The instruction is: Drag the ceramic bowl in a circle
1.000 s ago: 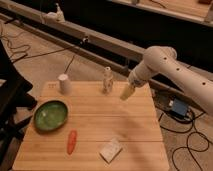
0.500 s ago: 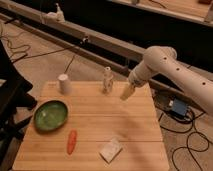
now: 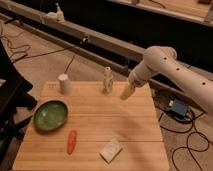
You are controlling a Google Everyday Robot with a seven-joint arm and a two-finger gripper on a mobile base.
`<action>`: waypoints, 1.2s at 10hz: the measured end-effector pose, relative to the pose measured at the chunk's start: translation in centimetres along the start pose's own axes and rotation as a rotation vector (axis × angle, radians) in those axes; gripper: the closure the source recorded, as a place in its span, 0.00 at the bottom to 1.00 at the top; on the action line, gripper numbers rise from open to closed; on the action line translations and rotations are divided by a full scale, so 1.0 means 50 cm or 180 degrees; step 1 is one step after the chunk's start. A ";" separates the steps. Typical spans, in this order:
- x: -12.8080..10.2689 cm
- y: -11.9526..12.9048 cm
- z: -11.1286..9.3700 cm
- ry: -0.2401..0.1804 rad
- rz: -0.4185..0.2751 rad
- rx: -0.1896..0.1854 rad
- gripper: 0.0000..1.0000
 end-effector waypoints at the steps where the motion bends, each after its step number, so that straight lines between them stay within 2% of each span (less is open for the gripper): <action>1: -0.001 -0.006 0.000 0.0001 0.0013 0.0036 0.24; 3: -0.034 -0.018 0.017 -0.0059 0.0055 0.0129 0.24; 4: -0.062 -0.011 0.040 -0.0118 0.0062 0.0112 0.24; 5: -0.082 0.007 0.069 -0.0170 0.0076 0.0024 0.24; 6: -0.104 0.043 0.111 -0.0221 0.0088 -0.0154 0.24; 7: -0.115 0.064 0.137 -0.0234 0.0076 -0.0257 0.24; 8: -0.136 0.093 0.173 -0.0258 0.0046 -0.0409 0.24; 11: -0.198 0.164 0.264 -0.0266 -0.0174 -0.0778 0.24; 12: -0.225 0.181 0.284 -0.0285 -0.0240 -0.0849 0.24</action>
